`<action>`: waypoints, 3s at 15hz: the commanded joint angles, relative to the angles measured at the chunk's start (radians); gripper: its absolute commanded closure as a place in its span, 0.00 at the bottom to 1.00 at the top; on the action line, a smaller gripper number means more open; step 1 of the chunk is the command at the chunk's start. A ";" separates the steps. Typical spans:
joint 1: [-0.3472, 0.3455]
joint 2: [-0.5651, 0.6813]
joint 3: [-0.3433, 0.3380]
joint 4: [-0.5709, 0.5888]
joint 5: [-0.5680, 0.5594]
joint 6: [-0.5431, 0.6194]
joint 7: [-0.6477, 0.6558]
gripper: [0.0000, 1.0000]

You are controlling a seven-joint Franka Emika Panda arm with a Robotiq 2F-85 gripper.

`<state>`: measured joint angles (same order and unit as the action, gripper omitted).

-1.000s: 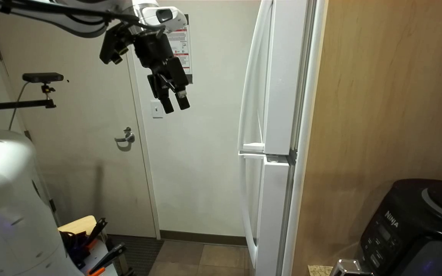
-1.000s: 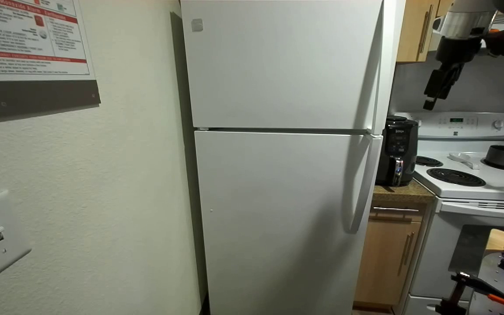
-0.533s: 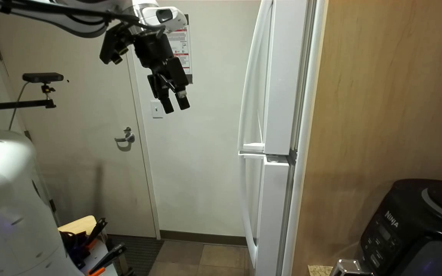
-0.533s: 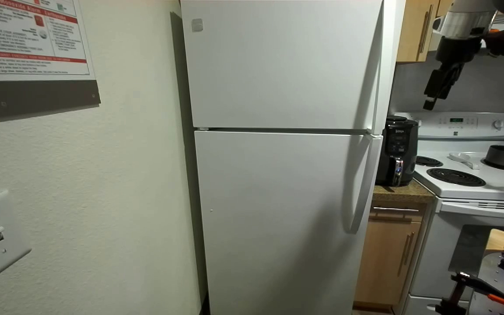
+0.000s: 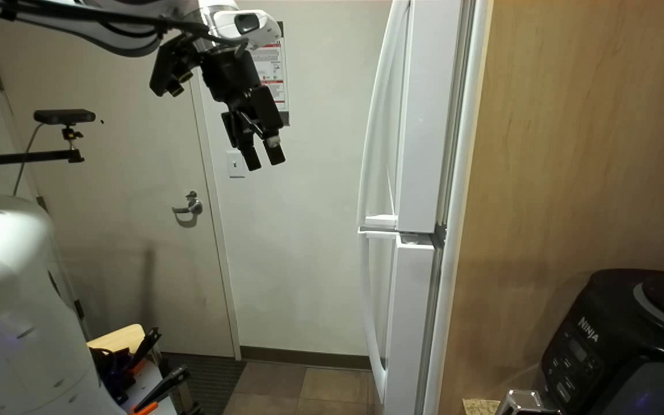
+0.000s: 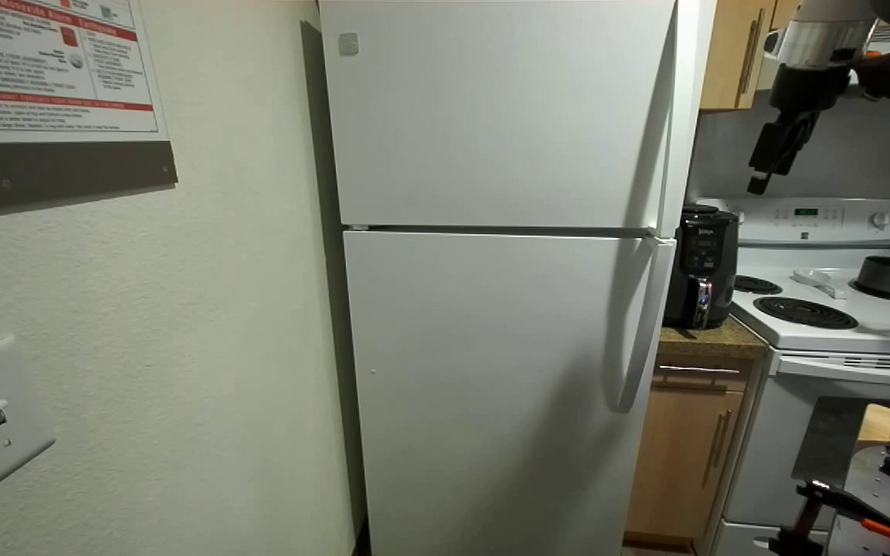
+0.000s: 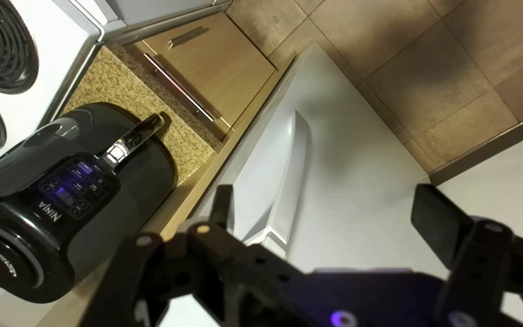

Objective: Open the fridge

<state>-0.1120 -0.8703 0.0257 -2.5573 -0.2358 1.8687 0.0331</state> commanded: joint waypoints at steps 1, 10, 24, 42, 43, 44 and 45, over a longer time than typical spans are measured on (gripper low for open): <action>0.013 0.001 -0.009 0.004 -0.008 -0.005 0.008 0.00; 0.012 -0.030 -0.030 -0.048 -0.020 0.002 -0.013 0.00; -0.037 -0.048 -0.147 -0.236 -0.170 0.073 -0.059 0.00; -0.039 0.285 -0.181 -0.233 -0.148 0.436 -0.134 0.00; -0.036 0.292 -0.181 -0.232 -0.147 0.441 -0.135 0.00; -0.035 0.295 -0.180 -0.231 -0.147 0.442 -0.135 0.00; -0.035 0.296 -0.180 -0.231 -0.147 0.442 -0.135 0.00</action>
<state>-0.1196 -0.5758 -0.1830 -2.7886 -0.4044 2.3085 -0.0866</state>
